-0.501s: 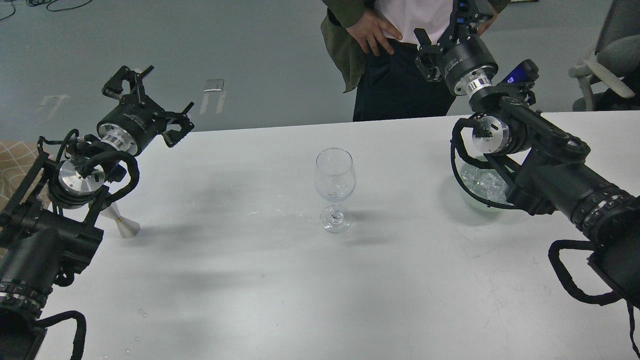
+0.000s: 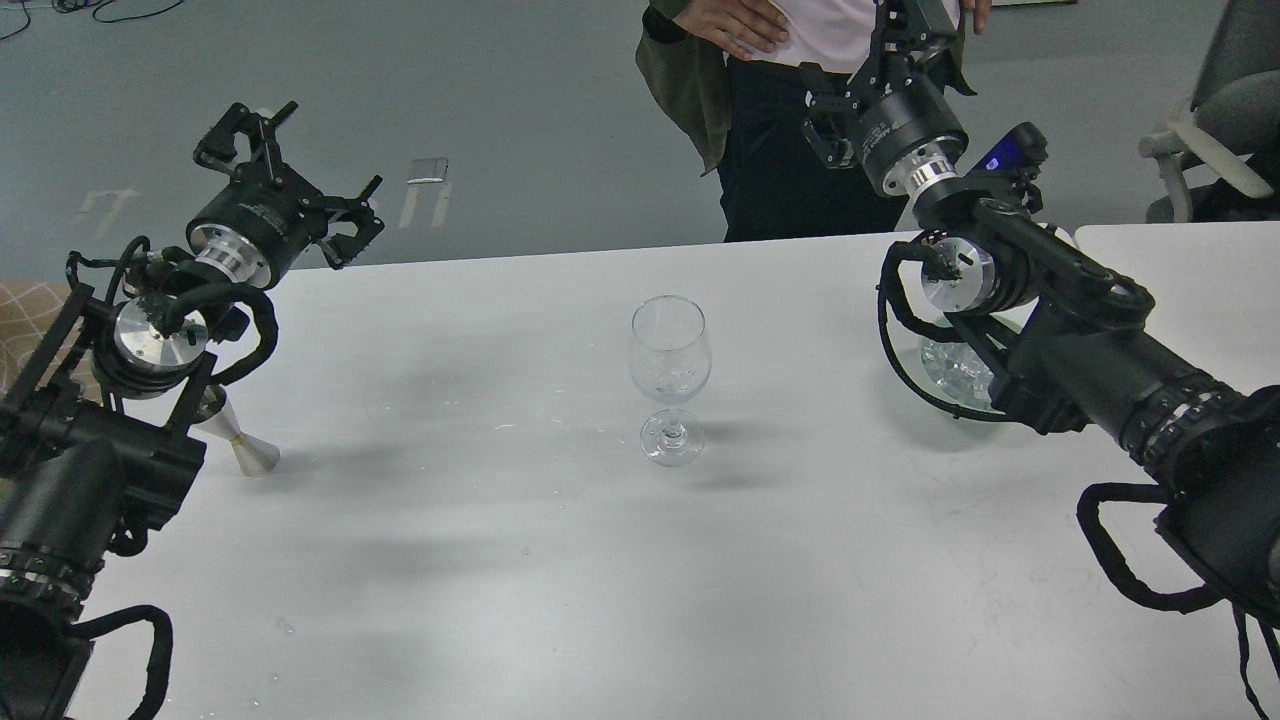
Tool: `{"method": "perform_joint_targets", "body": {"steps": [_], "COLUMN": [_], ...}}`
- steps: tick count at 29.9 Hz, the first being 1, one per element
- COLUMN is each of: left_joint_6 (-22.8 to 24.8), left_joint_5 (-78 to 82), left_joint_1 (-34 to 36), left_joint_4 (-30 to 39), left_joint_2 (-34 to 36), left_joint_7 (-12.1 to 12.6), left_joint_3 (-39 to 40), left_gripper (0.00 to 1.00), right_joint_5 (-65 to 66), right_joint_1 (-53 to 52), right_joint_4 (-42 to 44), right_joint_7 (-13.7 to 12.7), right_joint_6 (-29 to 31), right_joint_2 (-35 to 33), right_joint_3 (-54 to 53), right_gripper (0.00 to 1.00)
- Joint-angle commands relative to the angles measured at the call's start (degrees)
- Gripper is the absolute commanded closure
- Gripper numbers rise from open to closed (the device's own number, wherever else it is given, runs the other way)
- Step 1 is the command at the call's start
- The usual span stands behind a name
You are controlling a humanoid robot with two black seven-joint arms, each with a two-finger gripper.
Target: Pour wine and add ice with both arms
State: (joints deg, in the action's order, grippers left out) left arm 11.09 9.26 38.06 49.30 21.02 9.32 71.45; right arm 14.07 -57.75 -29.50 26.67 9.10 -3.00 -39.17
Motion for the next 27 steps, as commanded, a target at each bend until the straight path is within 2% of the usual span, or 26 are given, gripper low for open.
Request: {"method": "perform_joint_targets", "body": {"steps": [1, 4, 10, 12, 14, 15, 20, 23, 27], "left_joint_6": [0.0, -0.1, 1.6, 4.6, 9.7, 9.7, 13.7, 14.9, 14.7], "left_joint_5": [0.1, 0.1, -0.1, 0.0, 0.0, 0.0, 0.1, 0.0, 0.1], "left_joint_1": [-0.2, -0.3, -0.5, -0.5, -0.5, -0.5, -0.7, -0.7, -0.7], "left_joint_4": [-0.6, -1.1, -1.7, -2.1, -3.9, -3.9, -4.6, -5.3, -5.8], "left_joint_2": [0.2, 0.2, -0.4, -1.2, -2.0, -2.0, -1.4, -1.5, -1.4], "left_joint_7": [-3.8, -5.2, -5.0, -5.2, -5.7, -5.7, -6.2, -6.2, -6.2], "left_joint_3": [0.0, 0.1, 0.2, 0.2, 0.2, 0.2, -0.1, 0.2, -0.2], "left_gripper": [0.01, 0.01, 0.01, 0.01, 0.01, 0.01, 0.01, 0.01, 0.01], "right_joint_5": [-0.1, -0.1, -0.1, 0.0, -0.1, -0.1, -0.4, -0.4, -0.3], "right_joint_1": [0.0, 0.0, 0.0, 0.0, -0.1, -0.1, -0.1, -0.2, -0.3], "right_joint_4": [0.1, 0.4, 0.9, 0.9, 0.9, 0.9, 1.1, 1.1, 1.2], "right_joint_7": [0.3, 0.3, 0.1, -0.1, -0.6, -0.7, -9.4, -10.1, -9.8], "right_joint_6": [-0.3, -1.0, -0.1, 0.1, 1.0, 1.0, 4.8, 6.1, 5.6], "right_joint_2": [0.5, 1.8, 2.4, 2.4, 2.4, 2.4, 2.5, 2.5, 2.5], "right_joint_3": [-0.5, -0.5, -0.5, -0.4, -0.2, -0.2, -0.6, -0.6, -0.6], "right_gripper": [0.00, 0.00, 0.00, 0.00, 0.00, 0.00, 0.00, 0.00, 0.00]}}
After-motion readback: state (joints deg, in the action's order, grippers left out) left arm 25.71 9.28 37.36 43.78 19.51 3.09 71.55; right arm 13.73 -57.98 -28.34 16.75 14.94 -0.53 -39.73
